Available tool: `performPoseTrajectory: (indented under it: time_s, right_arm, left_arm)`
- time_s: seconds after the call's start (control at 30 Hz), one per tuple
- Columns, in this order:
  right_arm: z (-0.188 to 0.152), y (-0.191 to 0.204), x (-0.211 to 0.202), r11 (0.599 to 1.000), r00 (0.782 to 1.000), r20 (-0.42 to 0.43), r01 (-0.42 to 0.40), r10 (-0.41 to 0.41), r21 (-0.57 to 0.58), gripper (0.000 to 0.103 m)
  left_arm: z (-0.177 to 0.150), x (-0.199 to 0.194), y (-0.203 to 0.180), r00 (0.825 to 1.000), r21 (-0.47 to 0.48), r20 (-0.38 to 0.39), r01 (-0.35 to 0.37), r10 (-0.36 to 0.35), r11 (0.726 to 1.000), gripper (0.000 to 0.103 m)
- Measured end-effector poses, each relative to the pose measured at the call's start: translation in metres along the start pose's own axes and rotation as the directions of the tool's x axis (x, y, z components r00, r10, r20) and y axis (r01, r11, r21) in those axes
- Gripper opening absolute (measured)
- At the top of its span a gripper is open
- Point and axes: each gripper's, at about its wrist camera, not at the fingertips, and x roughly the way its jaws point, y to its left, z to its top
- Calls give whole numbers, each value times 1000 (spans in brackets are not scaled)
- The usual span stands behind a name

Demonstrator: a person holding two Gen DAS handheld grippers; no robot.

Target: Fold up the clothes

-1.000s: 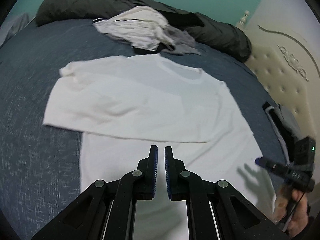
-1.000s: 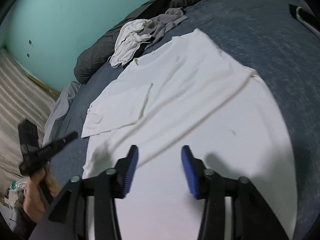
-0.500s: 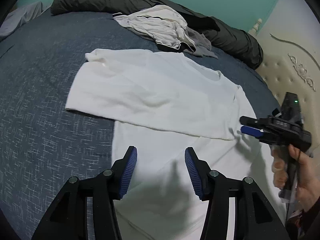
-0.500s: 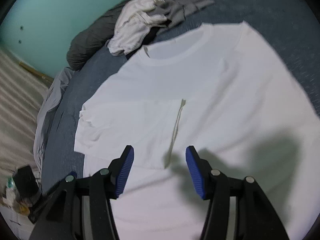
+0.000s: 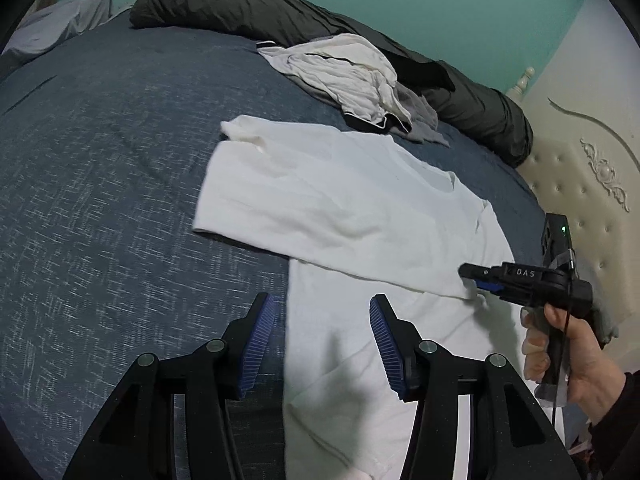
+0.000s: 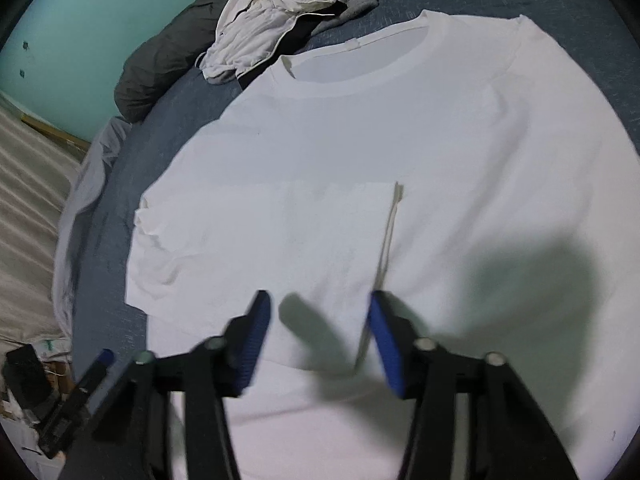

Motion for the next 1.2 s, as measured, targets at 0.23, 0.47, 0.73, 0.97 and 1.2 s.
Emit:
performPoseTrajectory:
  time_s: [0.23,0.47,0.73,0.97,1.2]
  right_arm:
    - [-4,16,-21,996,997,58,48,-44,-69,5]
    - [-4,41,-82,988,986,163,44,-20,-146,4]
    - [-31,28,-197,986,948,317,71,-20,-148,4]
    - [-91,-44,-238,989,937,322,145,-134,-13,4]
    - [-120,-74,-214,991,952,274,126,-136,51,4]
  left_arm:
    - [3,-7,13,1000,-27,13,-9,10,1000,54]
    - [4,-13,21,1000,-54,23,-10,11,999,54]
    - [0,-11,12,1000,-27,6,-12,12,1000,54]
    - [-2,0,-3,999,16,-35,-15,16,1000,54]
    - [2,16,-15,997,82,-58,-45,50,996,54]
